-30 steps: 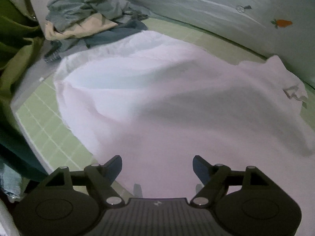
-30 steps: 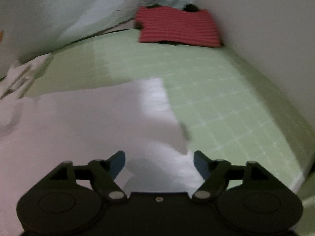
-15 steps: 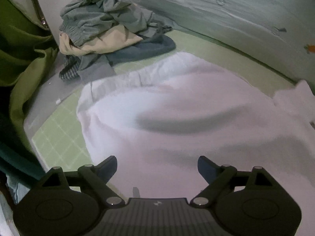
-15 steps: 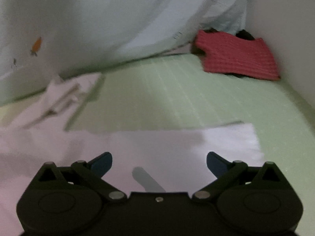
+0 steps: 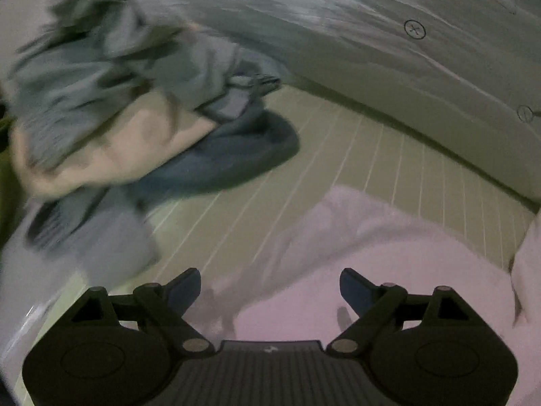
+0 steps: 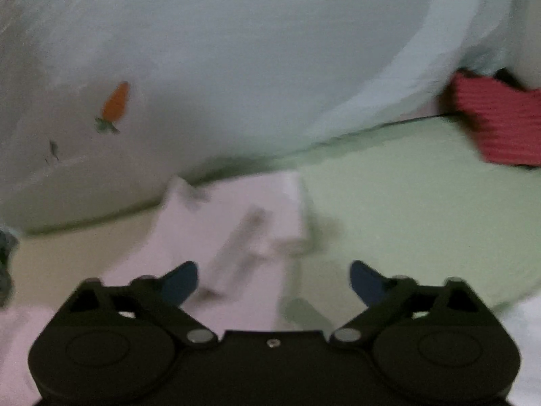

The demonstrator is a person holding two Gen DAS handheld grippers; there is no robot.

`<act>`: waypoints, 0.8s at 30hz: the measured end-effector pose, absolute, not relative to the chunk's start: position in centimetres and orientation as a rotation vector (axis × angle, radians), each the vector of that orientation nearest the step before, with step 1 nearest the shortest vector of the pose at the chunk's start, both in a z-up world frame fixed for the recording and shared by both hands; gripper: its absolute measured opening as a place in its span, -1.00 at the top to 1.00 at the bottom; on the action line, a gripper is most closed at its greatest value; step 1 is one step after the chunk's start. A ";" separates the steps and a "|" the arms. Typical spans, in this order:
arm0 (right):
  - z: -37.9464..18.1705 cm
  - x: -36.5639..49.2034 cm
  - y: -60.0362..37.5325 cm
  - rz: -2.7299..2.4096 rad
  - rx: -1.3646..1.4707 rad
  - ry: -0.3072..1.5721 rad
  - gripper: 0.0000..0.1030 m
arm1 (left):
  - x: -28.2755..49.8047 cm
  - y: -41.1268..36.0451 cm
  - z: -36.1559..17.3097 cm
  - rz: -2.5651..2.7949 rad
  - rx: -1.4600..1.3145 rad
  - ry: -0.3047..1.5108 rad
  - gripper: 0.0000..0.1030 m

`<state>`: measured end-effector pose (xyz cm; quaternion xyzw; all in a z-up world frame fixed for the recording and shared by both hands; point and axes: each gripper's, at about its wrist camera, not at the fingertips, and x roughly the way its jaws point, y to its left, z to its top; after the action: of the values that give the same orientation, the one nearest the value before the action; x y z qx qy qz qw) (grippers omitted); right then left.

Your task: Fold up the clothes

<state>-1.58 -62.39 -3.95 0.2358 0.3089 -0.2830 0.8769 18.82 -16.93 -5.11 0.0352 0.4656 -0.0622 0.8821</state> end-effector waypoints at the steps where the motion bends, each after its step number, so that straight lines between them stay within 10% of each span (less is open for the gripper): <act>1: -4.1 -0.2 -62.8 -0.578 0.522 0.645 -0.58 | 20.0 -17.3 -5.6 -0.147 0.075 0.971 -0.74; 11: -7.9 8.2 -66.3 -0.620 0.659 0.776 -0.49 | 25.6 -19.8 -10.3 -0.312 0.004 1.032 -0.73; 13: -8.6 8.8 -66.8 -0.622 0.694 0.796 -0.37 | 25.5 -19.8 -10.7 -0.316 -0.043 1.029 -0.35; 15: -8.9 8.7 -66.9 -0.591 0.726 0.781 0.07 | 25.4 -19.7 -10.9 -0.317 -0.091 1.033 0.49; 17: -8.6 8.4 -67.0 -0.577 0.720 0.776 0.89 | 25.0 -20.2 -10.6 -0.312 -0.069 1.018 0.71; 18: -8.2 8.1 -67.1 -0.564 0.717 0.755 0.88 | 24.7 -20.3 -9.8 -0.316 -0.060 0.990 0.87; 24: 0.8 2.0 -67.0 -0.624 0.533 0.474 0.91 | 22.4 -18.8 -3.4 -0.235 -0.055 0.746 0.88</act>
<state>2.04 -67.05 0.77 0.2568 0.2282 -0.3004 0.8898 22.42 -18.76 -3.39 -0.0268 0.3634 -0.1143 0.9242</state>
